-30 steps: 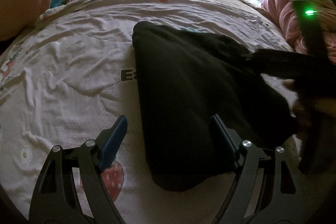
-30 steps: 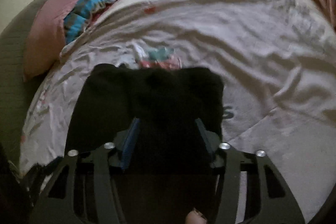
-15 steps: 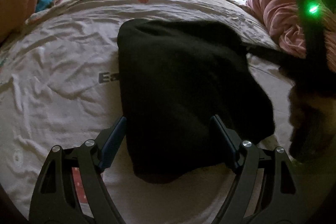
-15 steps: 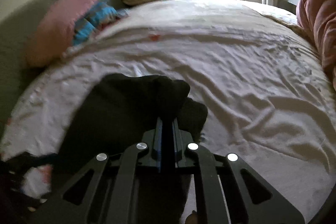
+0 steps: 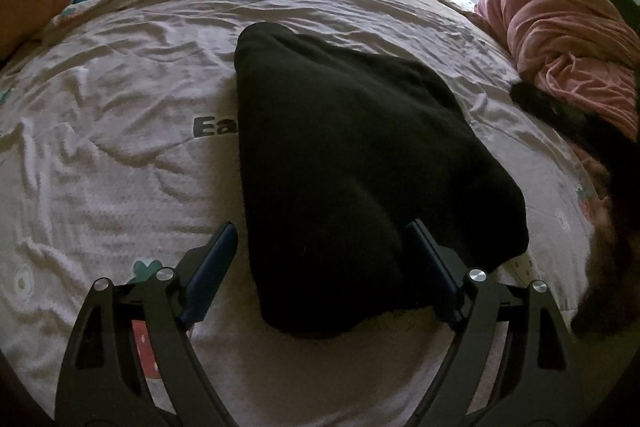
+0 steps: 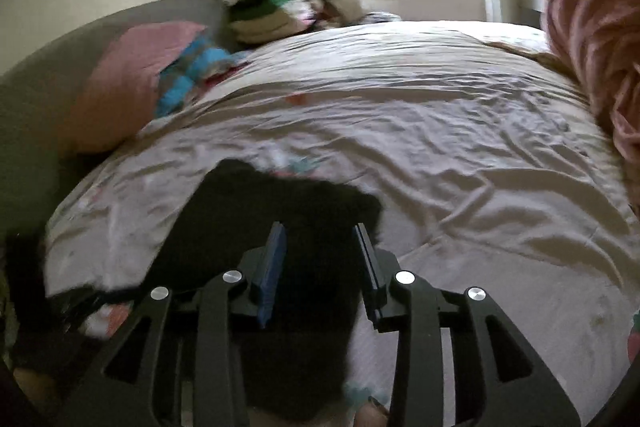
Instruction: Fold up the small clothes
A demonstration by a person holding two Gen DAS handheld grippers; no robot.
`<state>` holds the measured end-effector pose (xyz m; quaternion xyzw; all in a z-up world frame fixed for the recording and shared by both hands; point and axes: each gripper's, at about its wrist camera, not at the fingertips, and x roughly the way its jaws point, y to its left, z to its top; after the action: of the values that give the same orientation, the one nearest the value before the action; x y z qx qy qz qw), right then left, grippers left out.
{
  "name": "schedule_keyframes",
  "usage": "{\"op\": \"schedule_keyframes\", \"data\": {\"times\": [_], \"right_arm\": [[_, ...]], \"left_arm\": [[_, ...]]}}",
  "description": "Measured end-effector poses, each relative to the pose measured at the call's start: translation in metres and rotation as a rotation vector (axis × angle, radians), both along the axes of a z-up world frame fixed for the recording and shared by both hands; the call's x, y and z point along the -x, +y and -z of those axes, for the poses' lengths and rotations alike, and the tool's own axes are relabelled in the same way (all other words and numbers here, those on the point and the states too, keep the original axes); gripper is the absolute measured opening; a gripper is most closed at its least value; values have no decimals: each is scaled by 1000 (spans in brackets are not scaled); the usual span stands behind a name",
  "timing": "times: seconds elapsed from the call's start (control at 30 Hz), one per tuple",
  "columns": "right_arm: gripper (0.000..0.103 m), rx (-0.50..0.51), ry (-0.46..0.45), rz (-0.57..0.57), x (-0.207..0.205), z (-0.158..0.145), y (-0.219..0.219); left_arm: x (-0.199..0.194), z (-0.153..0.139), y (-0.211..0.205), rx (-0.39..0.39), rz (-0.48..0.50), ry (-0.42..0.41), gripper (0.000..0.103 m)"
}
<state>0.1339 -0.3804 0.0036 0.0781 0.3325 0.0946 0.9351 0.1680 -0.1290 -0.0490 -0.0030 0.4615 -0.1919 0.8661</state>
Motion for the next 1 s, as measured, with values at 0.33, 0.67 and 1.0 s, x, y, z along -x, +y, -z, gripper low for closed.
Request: {"op": "schedule_keyframes", "data": {"times": [0.33, 0.67, 1.0], "right_arm": [[37, 118, 176, 11, 9, 45, 15], [46, 177, 112, 38, 41, 30, 17], [95, 207, -42, 68, 91, -11, 32]], "left_arm": [[10, -3, 2, -24, 2, -11, 80], [22, -12, 12, -19, -7, -33, 80], [47, -32, 32, 4, -26, -88, 93]]}}
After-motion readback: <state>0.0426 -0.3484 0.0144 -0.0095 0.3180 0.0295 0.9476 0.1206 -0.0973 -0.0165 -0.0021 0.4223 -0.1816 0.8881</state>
